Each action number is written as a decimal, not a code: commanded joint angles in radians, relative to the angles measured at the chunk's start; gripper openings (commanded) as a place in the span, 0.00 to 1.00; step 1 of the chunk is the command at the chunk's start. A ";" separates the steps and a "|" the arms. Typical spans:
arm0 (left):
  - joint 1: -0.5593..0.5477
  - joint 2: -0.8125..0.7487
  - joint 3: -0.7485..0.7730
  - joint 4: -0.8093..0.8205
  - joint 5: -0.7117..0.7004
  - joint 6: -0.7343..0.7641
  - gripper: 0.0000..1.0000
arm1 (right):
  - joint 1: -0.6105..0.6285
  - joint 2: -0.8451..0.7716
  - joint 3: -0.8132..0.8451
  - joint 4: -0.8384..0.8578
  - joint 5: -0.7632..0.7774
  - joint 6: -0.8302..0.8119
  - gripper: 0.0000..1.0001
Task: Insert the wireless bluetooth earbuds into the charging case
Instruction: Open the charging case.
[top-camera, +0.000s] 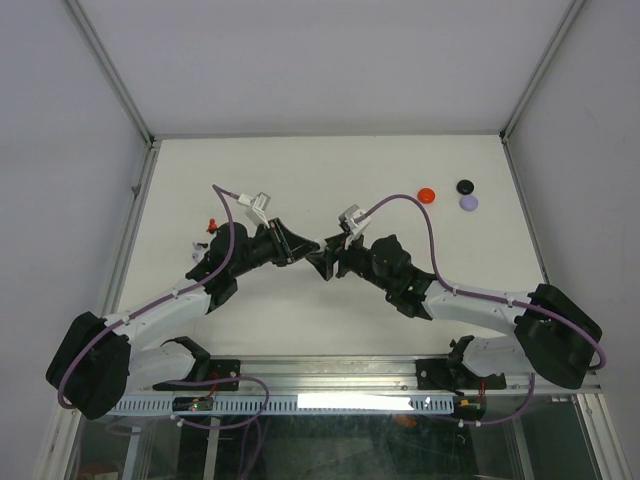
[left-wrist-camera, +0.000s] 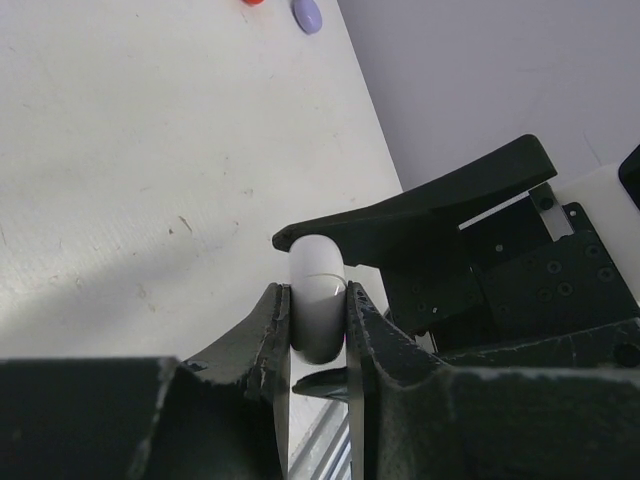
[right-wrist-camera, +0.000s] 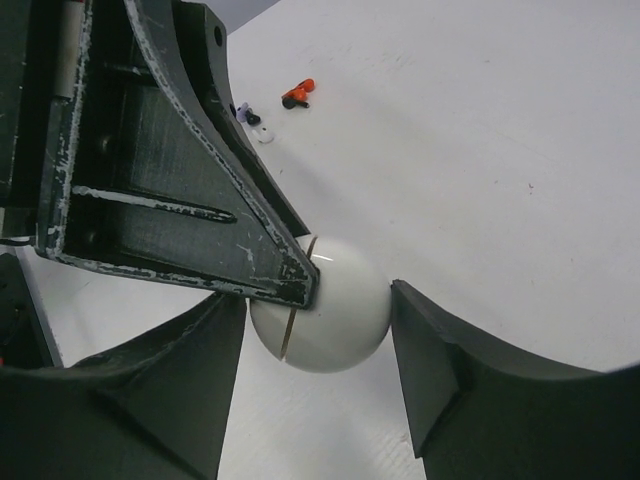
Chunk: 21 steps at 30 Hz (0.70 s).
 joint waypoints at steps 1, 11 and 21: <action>-0.021 -0.011 0.046 -0.020 0.064 0.071 0.15 | -0.007 -0.026 0.020 0.115 -0.048 -0.013 0.64; -0.017 -0.031 0.221 -0.344 0.027 0.342 0.11 | -0.152 -0.082 0.079 -0.115 -0.241 -0.036 0.78; -0.015 0.002 0.436 -0.647 0.118 0.604 0.12 | -0.279 -0.185 0.178 -0.429 -0.608 -0.310 0.89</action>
